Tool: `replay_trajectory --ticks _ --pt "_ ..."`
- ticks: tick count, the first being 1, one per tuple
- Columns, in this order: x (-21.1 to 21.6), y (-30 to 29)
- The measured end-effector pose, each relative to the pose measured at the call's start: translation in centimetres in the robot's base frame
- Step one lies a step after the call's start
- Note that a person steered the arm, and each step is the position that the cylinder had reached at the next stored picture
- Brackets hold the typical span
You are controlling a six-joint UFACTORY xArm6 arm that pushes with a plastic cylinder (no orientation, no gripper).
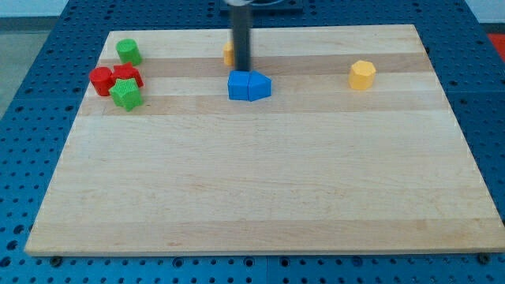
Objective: Push the green star above the blue cube
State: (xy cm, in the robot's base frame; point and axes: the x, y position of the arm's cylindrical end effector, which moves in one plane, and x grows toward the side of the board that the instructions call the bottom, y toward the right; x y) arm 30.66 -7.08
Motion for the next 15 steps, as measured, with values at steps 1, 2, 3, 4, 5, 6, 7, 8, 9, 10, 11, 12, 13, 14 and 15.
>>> replay_trajectory --ticks 1,2,3,4,5,6,7,8,9,10,11,12,13,14,15 --pt "3.2 -2.2" --pt "9.4 -4.9" --pt "10.5 -15.9" --pt "9.8 -22.1" --pt "8.3 -17.5" --pt "7.7 -12.5" --pt "7.9 -10.3" --pt "8.7 -19.9" --pt "4.7 -19.3" --pt "4.1 -11.9" --pt "4.1 -9.2" --pt "3.8 -8.3" --pt "2.6 -1.6" --pt "1.4 5.0" --pt "1.1 0.7"
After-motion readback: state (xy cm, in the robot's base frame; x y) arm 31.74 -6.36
